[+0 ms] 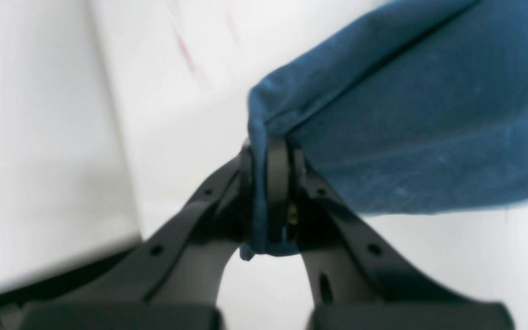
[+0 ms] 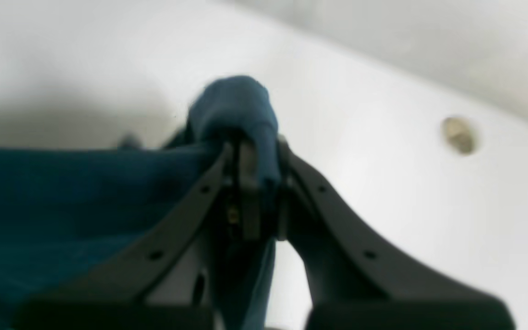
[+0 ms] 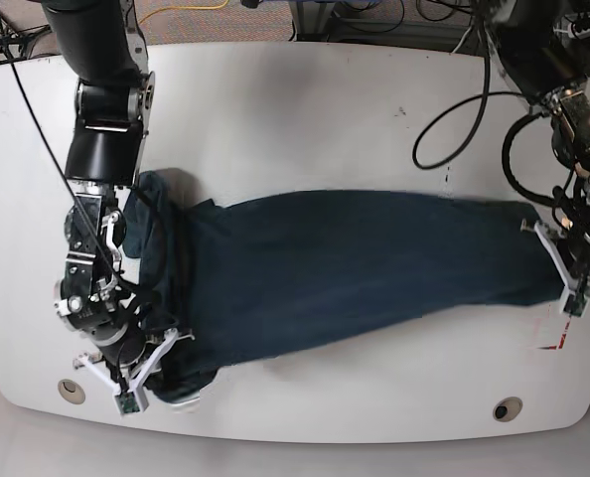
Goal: Fold the T-shirt properly
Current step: 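Lift the shirt with both grippers and swing it over the table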
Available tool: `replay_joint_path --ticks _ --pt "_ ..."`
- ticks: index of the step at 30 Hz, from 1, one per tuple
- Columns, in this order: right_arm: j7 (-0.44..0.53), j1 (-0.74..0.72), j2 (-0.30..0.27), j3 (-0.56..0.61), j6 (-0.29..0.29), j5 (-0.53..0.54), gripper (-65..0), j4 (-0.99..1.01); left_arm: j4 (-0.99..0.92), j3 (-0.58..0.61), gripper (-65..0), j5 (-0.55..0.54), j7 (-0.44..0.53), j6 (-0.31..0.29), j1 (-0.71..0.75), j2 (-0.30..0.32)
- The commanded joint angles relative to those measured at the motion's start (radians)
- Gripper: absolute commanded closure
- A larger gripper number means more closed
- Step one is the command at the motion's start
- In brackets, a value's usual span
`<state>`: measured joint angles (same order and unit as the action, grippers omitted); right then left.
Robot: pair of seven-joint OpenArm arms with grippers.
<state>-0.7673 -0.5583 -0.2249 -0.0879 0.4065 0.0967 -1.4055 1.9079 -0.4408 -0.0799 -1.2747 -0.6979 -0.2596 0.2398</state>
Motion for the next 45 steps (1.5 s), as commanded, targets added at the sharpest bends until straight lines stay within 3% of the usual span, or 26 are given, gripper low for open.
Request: replay_joint_path --ticks 1,9,14,22,29,36,45 --pt "0.032 -0.079 -0.026 0.000 0.001 0.011 0.0 -0.021 0.020 0.009 0.0 0.009 -0.012 0.000 -0.097 -0.010" --pt "0.030 -0.231 -0.069 0.006 0.002 0.011 0.0 -0.019 0.018 0.060 0.0 0.009 -0.052 0.000 -0.347 -0.017" --pt "-0.002 -0.335 -0.093 0.006 0.006 0.011 0.0 -0.018 0.011 0.079 0.0 0.009 -0.052 0.050 -0.478 -0.017" --pt "-0.041 -0.532 -0.106 0.006 0.067 0.002 0.0 0.047 -0.091 0.083 0.0 0.009 -0.049 0.105 -0.706 -0.007" --pt "-0.042 -0.627 -0.155 0.006 0.095 0.011 0.0 0.101 -0.203 0.083 0.0 0.007 -0.046 0.106 -0.840 0.037" --pt "-0.045 -0.595 -0.193 -0.005 0.134 0.013 0.0 0.085 -0.241 0.086 0.0 0.001 -0.047 0.103 -0.858 0.049" --pt "-0.050 -0.331 -0.169 -0.145 0.165 0.013 0.0 -0.056 -0.239 0.081 0.0 -0.001 -0.046 0.102 -0.683 0.045"
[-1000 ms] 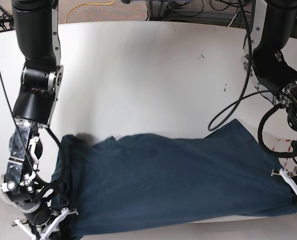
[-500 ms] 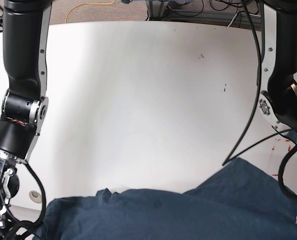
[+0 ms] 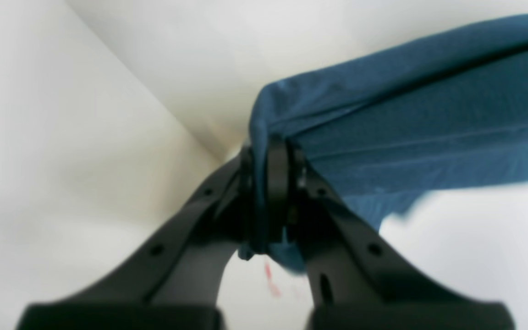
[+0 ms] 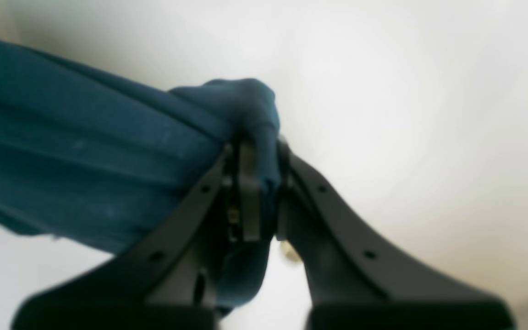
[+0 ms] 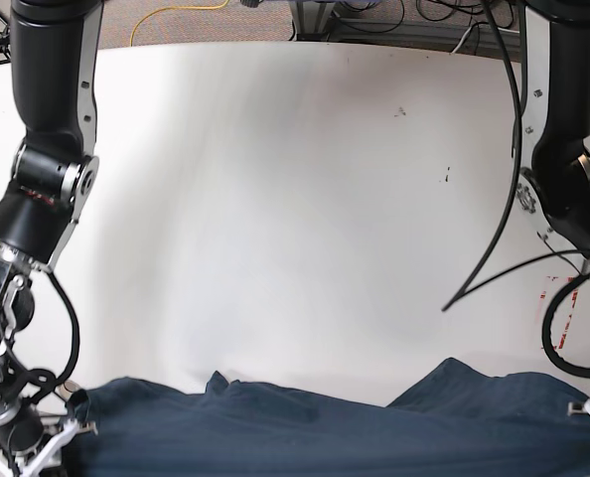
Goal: Fold the T-shirt properly
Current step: 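Lift the shirt with both grippers and swing it over the table, then lay the shirt flat, pulling the held edge away from the hanging fabric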
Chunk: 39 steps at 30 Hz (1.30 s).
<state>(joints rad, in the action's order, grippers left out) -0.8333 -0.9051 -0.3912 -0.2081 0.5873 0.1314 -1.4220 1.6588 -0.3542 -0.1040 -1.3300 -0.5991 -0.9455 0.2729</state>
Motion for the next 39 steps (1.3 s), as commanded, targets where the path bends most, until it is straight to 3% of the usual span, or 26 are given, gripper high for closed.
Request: replay_joint_path --ticks 1,9,14,20,29,39 --pt "0.018 0.050 0.005 -0.038 -0.016 -0.022 0.0 -0.049 0.010 -0.007 0.0 0.023 0.010 0.003 0.027 0.012" --pt "0.019 0.343 0.065 -0.152 -0.013 -0.022 0.0 -0.144 0.070 -0.009 0.0 0.023 0.065 0.001 0.308 0.012" --pt "0.036 0.511 0.117 -0.212 0.023 -0.022 0.0 -0.181 0.119 -0.010 0.0 0.023 0.105 -0.002 0.506 0.015" --pt "0.091 0.683 0.160 -0.242 0.036 -0.023 0.0 -0.182 0.128 -0.050 0.0 0.023 0.117 -0.081 0.708 0.013" --pt "0.098 0.858 0.196 -0.267 0.038 -0.023 0.0 -0.182 0.125 -0.153 0.0 0.031 0.146 -0.099 0.916 0.013" --pt "0.098 0.976 0.225 -0.278 0.038 -0.023 0.0 -0.234 0.125 -0.179 0.0 0.031 0.198 -0.099 1.066 0.018"
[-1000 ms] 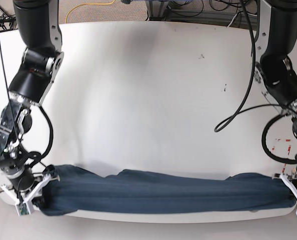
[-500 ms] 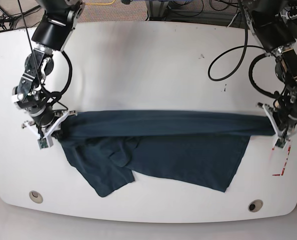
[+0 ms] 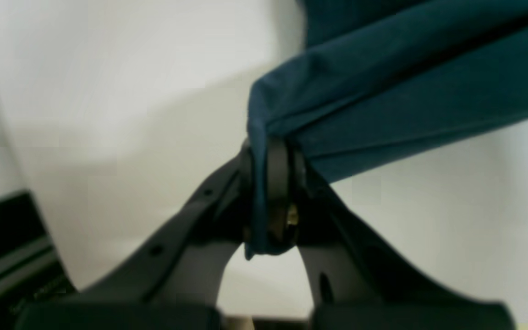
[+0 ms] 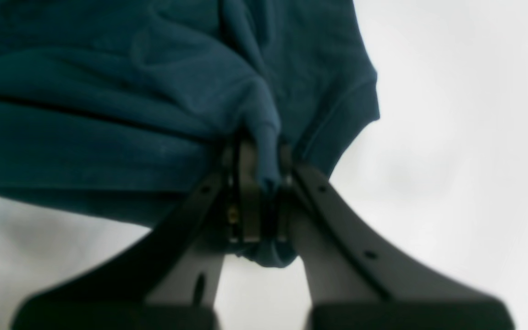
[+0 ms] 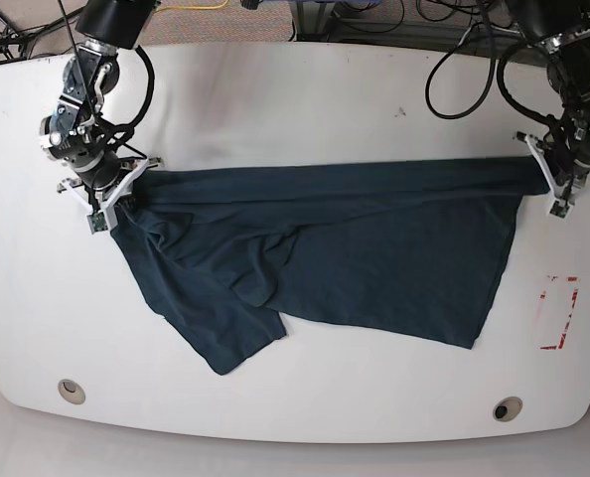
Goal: Fold the T-shirt properly
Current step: 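Lay the shirt flat, pulling the held edge away from the hanging fabric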
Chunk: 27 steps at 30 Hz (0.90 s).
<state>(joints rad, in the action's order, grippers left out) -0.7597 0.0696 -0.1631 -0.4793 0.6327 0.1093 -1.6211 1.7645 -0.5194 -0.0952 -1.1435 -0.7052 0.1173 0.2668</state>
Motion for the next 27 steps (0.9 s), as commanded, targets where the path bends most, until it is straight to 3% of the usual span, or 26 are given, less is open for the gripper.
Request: replay_joint_path --ticks 1,20,24,27 --pt "0.024 0.009 -0.003 -0.006 -0.007 -0.001 0.0 -0.041 0.019 -0.017 0.0 0.022 0.012 0.007 0.011 0.024" --pt "0.019 0.101 0.023 -0.005 -0.007 -0.001 -0.6 -0.054 0.021 -0.025 0.0 0.022 0.013 0.007 0.052 0.021" --pt "0.019 0.115 0.026 -0.003 -0.007 -0.001 -10.1 -0.058 0.022 -0.025 0.0 0.022 0.013 0.007 0.055 0.021" --pt "0.019 0.118 0.032 -0.005 -0.007 -0.001 -26.3 -0.087 0.022 -0.026 0.0 0.022 0.013 0.007 0.057 0.021"
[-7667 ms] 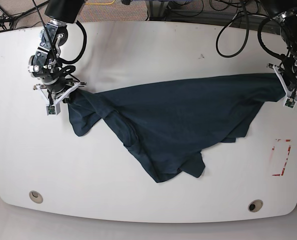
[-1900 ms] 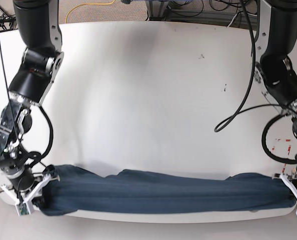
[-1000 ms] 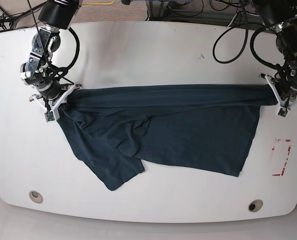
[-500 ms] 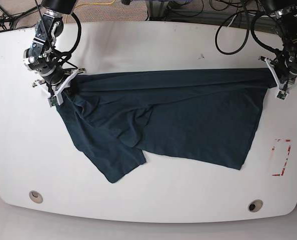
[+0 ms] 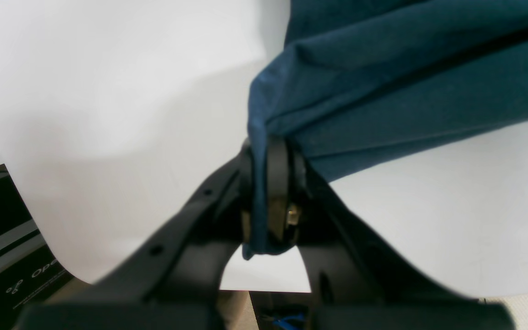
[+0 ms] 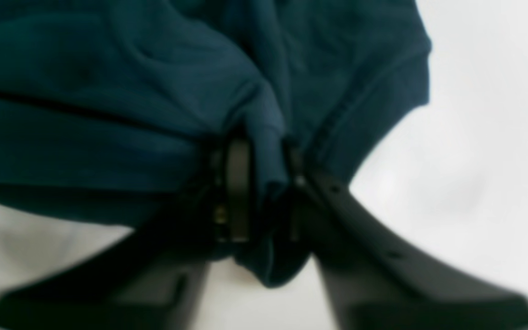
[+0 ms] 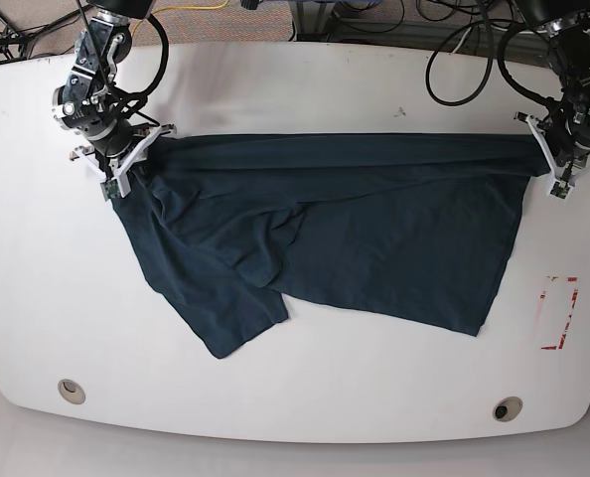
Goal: Fold the T-shirt properly
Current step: 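Lay the shirt flat, pulling the held edge away from the hanging fabric, then pull the held edge with the right gripper away from the left gripper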
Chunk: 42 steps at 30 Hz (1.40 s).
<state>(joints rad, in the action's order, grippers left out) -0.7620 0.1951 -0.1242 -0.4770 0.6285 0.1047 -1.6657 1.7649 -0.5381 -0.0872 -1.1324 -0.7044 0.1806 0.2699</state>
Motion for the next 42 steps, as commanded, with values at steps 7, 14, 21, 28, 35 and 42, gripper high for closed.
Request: replay_joint_path --ticks 7,14,21,28,35,42 --pt "0.022 0.011 0.022 -0.007 -0.003 0.003 -40.7 -0.096 0.022 -0.009 0.0 0.016 -0.001 0.006 -0.006 0.018" --pt "0.019 0.014 0.054 -0.007 -0.003 0.005 -41.5 -0.172 0.022 -0.007 0.0 0.016 -0.002 0.006 -0.005 0.018" --pt "-0.026 0.024 0.067 0.007 0.014 0.005 -41.5 -0.250 0.022 -0.010 0.0 0.016 -0.002 0.006 -0.003 0.018" --pt "-0.041 0.024 0.076 0.087 0.070 0.005 -41.5 -0.274 0.023 -0.012 0.0 0.014 -0.002 0.006 0.009 0.018" --pt "-0.041 0.024 0.076 0.149 0.070 -0.004 -41.5 -0.267 0.023 -0.012 0.0 0.014 -0.002 0.006 0.009 0.021" --pt "-0.040 -0.012 0.076 0.154 0.070 -0.004 -41.2 -0.242 0.023 -0.012 0.0 0.014 -0.002 0.006 0.009 0.021"
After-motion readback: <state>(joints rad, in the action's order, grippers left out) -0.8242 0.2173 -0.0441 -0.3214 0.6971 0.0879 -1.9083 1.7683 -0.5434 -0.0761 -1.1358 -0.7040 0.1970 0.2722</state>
